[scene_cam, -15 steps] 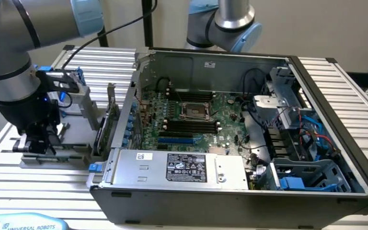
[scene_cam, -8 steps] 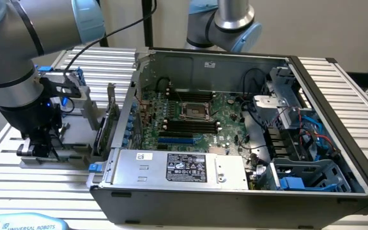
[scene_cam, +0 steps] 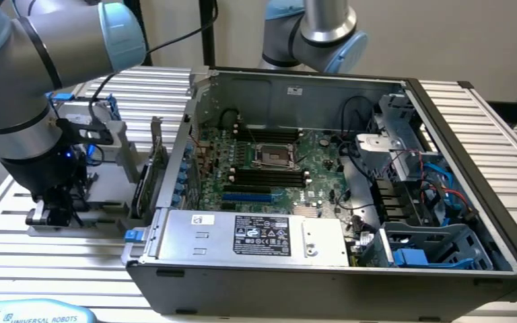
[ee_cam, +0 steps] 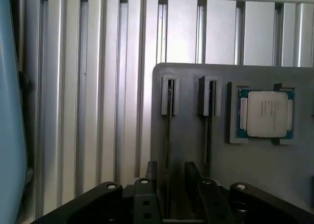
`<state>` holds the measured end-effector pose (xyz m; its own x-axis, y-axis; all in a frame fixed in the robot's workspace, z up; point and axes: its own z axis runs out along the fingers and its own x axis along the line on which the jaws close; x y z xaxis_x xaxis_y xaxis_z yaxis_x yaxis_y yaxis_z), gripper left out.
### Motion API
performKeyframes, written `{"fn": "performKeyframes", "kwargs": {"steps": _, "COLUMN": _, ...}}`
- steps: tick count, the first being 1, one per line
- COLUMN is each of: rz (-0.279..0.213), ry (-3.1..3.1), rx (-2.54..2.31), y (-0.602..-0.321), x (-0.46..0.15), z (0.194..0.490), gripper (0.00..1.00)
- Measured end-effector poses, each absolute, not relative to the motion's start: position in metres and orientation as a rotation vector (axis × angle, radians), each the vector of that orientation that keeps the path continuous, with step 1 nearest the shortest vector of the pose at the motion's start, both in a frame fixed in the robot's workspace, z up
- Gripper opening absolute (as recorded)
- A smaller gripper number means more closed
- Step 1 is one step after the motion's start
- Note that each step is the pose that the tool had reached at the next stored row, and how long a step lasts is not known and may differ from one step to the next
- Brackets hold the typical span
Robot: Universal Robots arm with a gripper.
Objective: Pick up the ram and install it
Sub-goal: 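Pick up the ram and move it above insertion slot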
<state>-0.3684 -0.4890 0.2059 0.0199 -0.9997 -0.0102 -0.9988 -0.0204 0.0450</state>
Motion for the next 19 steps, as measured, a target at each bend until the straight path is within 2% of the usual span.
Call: {"fn": "performKeyframes", "kwargs": {"steps": 19, "rz": -0.05, "ry": -2.186, "rx": 2.231, "y": -0.4881, "x": -0.3716, "z": 0.1972, "gripper": 0.36}}
